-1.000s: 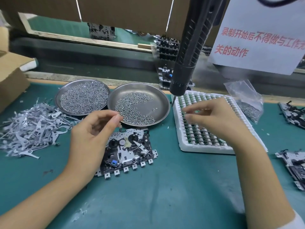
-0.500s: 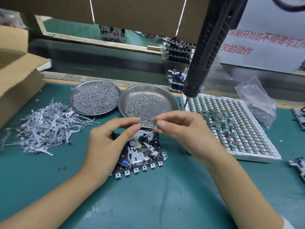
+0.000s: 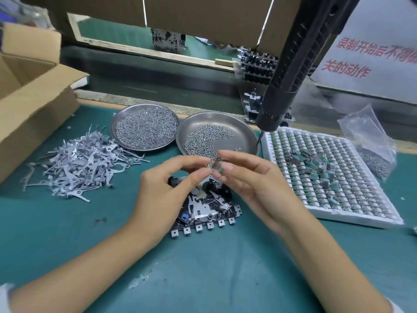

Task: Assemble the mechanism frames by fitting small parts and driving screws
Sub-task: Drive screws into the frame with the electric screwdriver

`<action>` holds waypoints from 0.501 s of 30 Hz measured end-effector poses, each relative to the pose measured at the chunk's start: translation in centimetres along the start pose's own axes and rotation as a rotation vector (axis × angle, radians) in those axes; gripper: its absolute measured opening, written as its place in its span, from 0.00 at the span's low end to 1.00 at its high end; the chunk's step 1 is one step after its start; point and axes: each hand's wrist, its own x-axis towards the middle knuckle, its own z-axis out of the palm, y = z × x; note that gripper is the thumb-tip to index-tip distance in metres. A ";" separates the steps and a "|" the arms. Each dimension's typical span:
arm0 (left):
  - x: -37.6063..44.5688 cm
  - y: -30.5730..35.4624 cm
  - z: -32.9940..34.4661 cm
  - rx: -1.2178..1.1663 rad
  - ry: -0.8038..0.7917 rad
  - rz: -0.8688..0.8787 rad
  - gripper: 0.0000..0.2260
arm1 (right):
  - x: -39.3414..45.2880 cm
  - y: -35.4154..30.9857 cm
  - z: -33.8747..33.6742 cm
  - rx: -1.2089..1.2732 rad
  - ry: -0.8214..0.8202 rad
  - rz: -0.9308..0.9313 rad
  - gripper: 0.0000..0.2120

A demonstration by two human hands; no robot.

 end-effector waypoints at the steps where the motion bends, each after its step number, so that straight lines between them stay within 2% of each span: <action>1: 0.0 0.0 0.0 0.003 -0.001 -0.001 0.07 | 0.0 0.0 0.0 0.011 -0.004 0.004 0.12; 8: 0.0 0.0 -0.1 0.019 -0.007 0.004 0.07 | -0.3 -0.1 0.3 -0.046 -0.023 -0.009 0.09; 15: 0.1 -0.2 -0.2 0.026 0.008 -0.021 0.07 | -0.4 0.0 0.6 -0.080 0.029 -0.081 0.07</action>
